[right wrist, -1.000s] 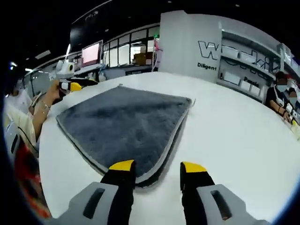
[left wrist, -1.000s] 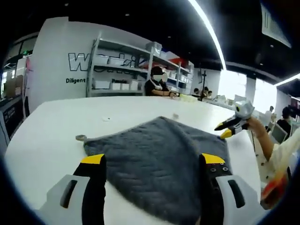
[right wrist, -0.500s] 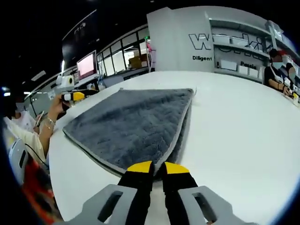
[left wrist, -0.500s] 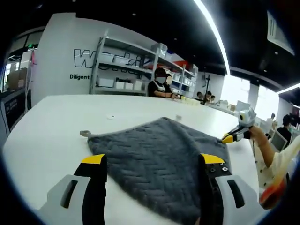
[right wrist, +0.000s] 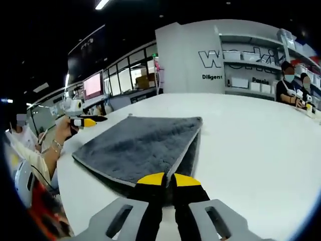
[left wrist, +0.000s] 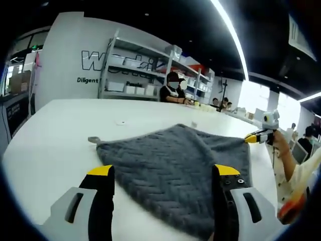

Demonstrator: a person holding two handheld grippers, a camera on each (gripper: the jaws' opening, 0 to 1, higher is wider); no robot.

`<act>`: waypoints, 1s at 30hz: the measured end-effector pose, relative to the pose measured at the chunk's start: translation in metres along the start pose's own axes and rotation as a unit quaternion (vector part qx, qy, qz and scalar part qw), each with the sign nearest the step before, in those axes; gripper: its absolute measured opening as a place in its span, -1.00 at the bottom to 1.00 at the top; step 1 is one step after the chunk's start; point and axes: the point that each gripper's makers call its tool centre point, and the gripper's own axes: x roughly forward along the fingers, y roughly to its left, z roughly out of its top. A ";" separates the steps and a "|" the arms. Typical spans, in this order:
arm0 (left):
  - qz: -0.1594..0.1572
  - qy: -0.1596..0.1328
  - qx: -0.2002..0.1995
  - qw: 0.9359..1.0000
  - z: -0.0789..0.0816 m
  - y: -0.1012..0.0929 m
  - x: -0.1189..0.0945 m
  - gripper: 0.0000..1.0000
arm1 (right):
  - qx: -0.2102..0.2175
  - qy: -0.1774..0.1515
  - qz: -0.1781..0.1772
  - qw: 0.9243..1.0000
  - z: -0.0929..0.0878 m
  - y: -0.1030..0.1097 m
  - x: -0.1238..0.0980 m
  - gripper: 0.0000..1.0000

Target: Fold the towel on the table until its edges align and the towel forms a compact rectangular stack.

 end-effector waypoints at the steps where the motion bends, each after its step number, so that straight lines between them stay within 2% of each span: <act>1: 0.000 0.001 0.000 1.000 0.000 0.000 0.000 0.57 | 0.001 0.002 -0.004 1.000 -0.003 -0.002 0.000 -0.96; 9: 0.016 0.016 0.002 1.000 -0.007 0.007 0.002 0.56 | 0.019 0.032 -0.025 0.999 -0.034 -0.020 0.011 -0.96; 14: 0.016 0.017 0.000 1.000 -0.008 0.008 0.003 0.54 | 0.027 0.043 -0.027 0.998 -0.046 -0.023 0.015 -0.96; 21: 0.020 0.020 -0.001 1.000 -0.009 0.009 0.004 0.51 | 0.020 0.043 -0.030 0.998 -0.049 -0.024 0.015 -0.95; 30: 0.016 0.032 0.014 0.999 -0.003 0.004 0.026 0.29 | 0.022 0.034 -0.028 0.999 -0.048 -0.026 0.015 -0.95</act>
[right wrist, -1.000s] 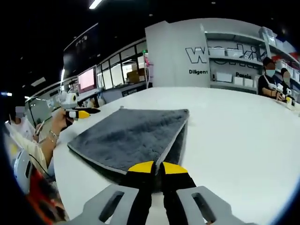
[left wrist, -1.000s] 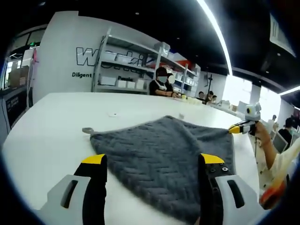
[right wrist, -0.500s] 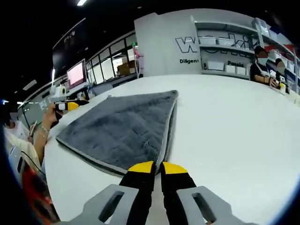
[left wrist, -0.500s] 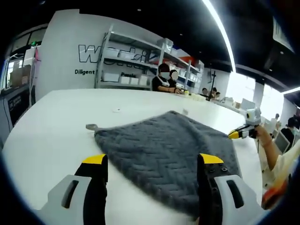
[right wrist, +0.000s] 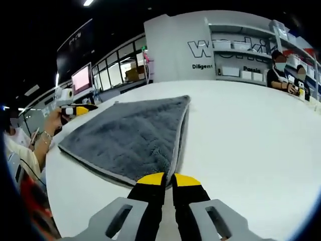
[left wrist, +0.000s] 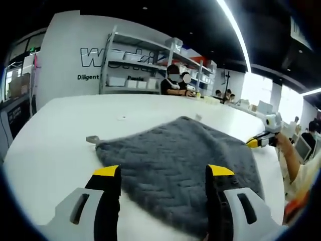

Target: Fold the towel on the table until its edges align and the towel forms a compact rectangular stack.

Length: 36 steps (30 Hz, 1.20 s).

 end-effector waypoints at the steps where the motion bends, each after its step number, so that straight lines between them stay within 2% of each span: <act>1: 0.000 0.001 -0.001 1.000 0.002 -0.001 0.003 0.22 | -0.002 -0.001 0.000 1.000 0.000 0.000 0.000 -0.95; 5: -0.002 0.003 0.017 1.000 0.011 -0.005 0.016 0.01 | -0.009 -0.003 -0.002 1.000 0.000 0.000 0.000 -0.95; 8: 0.017 0.014 0.037 0.999 0.015 0.002 0.030 -0.14 | -0.012 -0.005 -0.003 1.000 -0.001 0.002 -0.001 -0.95; 11: 0.030 0.034 0.049 0.998 0.011 0.009 0.044 -0.19 | -0.014 -0.006 -0.004 1.000 -0.001 0.002 -0.001 -0.95; 14: 0.040 0.042 0.064 0.996 0.008 0.014 0.056 -0.41 | -0.014 -0.007 -0.004 1.000 -0.002 0.003 -0.001 -0.95; 18: 0.050 0.062 0.082 0.994 0.002 0.019 0.065 -0.47 | -0.015 -0.006 -0.005 1.000 -0.002 0.003 -0.001 -0.95; 23: 0.055 0.078 0.098 0.991 -0.007 0.021 0.070 -0.54 | -0.015 -0.008 -0.007 1.000 -0.002 0.004 -0.002 -0.95; 26: 0.059 0.084 0.101 0.990 -0.009 0.029 0.072 -0.69 | -0.014 -0.009 -0.006 1.000 -0.003 0.004 -0.002 -0.95; 32: 0.058 0.080 0.104 0.990 -0.014 0.027 0.071 -0.91 | -0.010 -0.011 -0.007 1.000 -0.003 0.004 -0.002 -0.95; 36: 0.060 0.074 0.106 0.990 -0.016 0.025 0.070 -0.98 | -0.006 -0.013 -0.006 1.000 -0.003 0.004 -0.002 -0.95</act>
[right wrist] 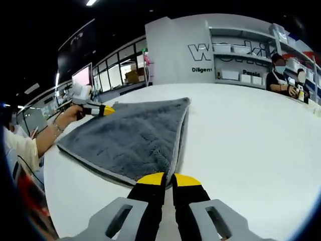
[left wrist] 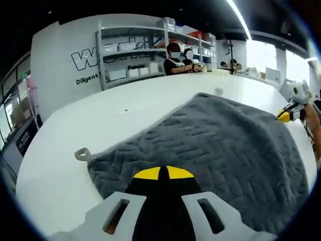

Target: Fold the towel on the table until its edges align and the towel forms a compact rectangular stack.

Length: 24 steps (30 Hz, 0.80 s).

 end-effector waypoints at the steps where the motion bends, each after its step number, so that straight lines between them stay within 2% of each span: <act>1: 0.001 -0.001 0.000 1.000 0.000 0.000 0.000 -0.98 | 0.000 0.000 0.000 1.000 0.000 0.000 0.000 -0.95; 8: 0.017 -0.012 0.007 1.000 0.000 0.001 0.000 -0.99 | 0.000 0.001 -0.001 1.000 0.000 0.000 -0.001 -0.95; 20: 0.039 -0.014 0.001 0.999 -0.005 0.006 -0.002 -0.99 | 0.015 0.003 0.002 1.000 -0.003 -0.001 -0.005 -0.97; 22: 0.044 -0.015 -0.001 0.999 -0.005 0.008 -0.002 -0.99 | 0.019 0.003 0.004 1.000 -0.003 -0.001 -0.006 -0.98; 24: 0.062 -0.012 0.005 0.998 -0.008 0.015 -0.004 -0.99 | 0.024 0.003 0.005 1.000 -0.004 -0.001 -0.007 -0.98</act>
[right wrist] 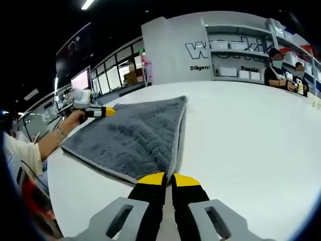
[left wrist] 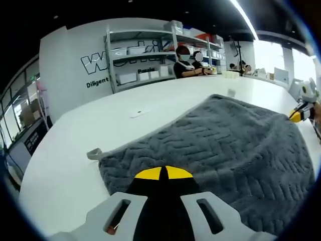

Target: Fold the towel on the table until its edges align and the towel forms a compact rectangular stack.

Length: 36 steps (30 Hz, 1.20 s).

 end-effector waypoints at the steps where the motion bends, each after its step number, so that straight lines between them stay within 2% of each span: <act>1: -0.004 -0.002 -0.005 1.000 0.000 -0.001 -0.001 -0.99 | 0.002 -0.001 0.000 1.000 0.000 0.000 0.000 -0.98; 6: -0.010 -0.006 -0.012 1.000 -0.002 -0.005 -0.003 -0.99 | -0.005 -0.001 -0.001 1.000 0.000 0.001 0.001 -0.94; 9: -0.017 -0.015 -0.007 1.000 0.000 -0.009 -0.003 -0.95 | -0.029 -0.004 -0.018 0.999 0.002 -0.005 0.001 -0.73; 11: -0.027 -0.025 -0.008 0.999 0.003 -0.012 -0.005 -0.78 | -0.037 -0.002 -0.026 0.999 0.001 -0.008 -0.001 -0.60; 14: -0.031 -0.028 -0.002 0.999 0.007 -0.013 -0.010 -0.37 | -0.055 -0.001 -0.043 0.998 0.002 -0.012 -0.003 -0.46; 16: -0.038 -0.032 -0.003 0.999 0.014 -0.009 -0.013 -0.28 | -0.062 0.001 -0.043 0.997 0.003 -0.011 -0.004 -0.46; 19: -0.070 -0.049 -0.020 0.996 0.023 -0.020 -0.026 -0.20 | -0.086 0.005 -0.046 0.995 0.003 -0.009 -0.007 -0.43; 23: -0.097 -0.059 -0.027 0.993 0.027 -0.032 -0.046 0.06 | -0.107 0.004 -0.048 0.993 0.005 -0.008 -0.011 -0.29; 26: -0.130 -0.062 -0.050 0.988 0.023 -0.044 -0.062 0.32 | -0.111 0.001 -0.040 0.993 0.007 -0.004 -0.014 -0.15; 28: -0.156 -0.060 -0.081 0.983 0.018 -0.053 -0.074 0.48 | -0.114 -0.002 -0.033 0.993 0.008 -0.001 -0.016 -0.08; 33: -0.183 -0.068 -0.087 0.977 0.010 -0.062 -0.096 0.62 | -0.119 -0.001 -0.028 0.993 0.009 0.003 -0.018 0.06; 36: -0.200 -0.061 -0.084 0.974 0.003 -0.067 -0.107 0.71 | -0.128 0.005 -0.028 0.991 0.008 0.005 -0.019 0.20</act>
